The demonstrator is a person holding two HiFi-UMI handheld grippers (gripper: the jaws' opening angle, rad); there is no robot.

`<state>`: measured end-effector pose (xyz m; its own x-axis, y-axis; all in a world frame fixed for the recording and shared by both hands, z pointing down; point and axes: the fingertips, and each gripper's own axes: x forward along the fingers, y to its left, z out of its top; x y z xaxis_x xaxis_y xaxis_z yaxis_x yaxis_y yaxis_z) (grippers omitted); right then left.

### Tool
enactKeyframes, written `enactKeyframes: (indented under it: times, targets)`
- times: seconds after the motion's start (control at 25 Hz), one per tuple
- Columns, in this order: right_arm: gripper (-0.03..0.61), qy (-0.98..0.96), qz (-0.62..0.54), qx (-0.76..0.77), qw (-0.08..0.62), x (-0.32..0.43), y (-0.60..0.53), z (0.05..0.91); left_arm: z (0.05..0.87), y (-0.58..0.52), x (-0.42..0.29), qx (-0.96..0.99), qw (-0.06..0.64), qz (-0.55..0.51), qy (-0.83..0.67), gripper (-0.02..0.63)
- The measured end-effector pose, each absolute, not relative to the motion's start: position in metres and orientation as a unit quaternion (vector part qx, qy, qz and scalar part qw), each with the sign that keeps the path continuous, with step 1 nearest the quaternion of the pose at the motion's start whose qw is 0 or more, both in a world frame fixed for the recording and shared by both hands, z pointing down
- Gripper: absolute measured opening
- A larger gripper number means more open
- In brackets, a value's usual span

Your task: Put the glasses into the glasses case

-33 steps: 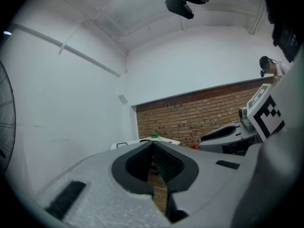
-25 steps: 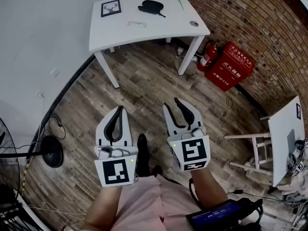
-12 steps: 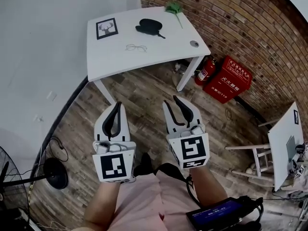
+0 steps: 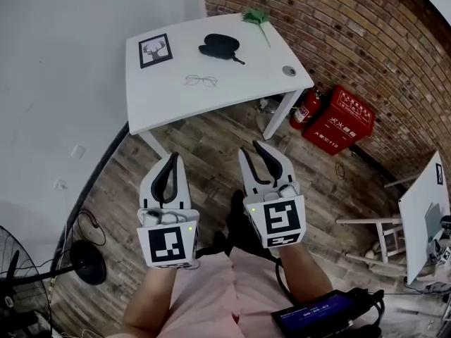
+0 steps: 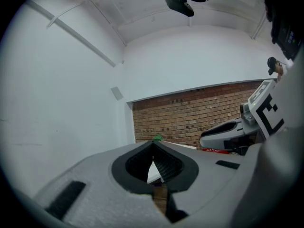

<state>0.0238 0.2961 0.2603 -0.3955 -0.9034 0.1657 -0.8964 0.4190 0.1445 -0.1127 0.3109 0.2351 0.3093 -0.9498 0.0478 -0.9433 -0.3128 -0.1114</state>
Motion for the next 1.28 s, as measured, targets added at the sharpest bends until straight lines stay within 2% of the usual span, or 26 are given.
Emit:
enactKeyframes:
  times: [0.72,1.28]
  targets:
    - [0.097,-0.864,0.053,0.483,0.135,0.04,0.079,0.332,0.294,0.104,-0.083,-0.791,-0.01,-0.13,0.598,0.005]
    - [0.081,-0.905,-0.015,0.41,0.113,0.02,-0.038,0.264,0.223,0.012,-0.092,-0.749,0.046,-0.1,0.653,0.005]
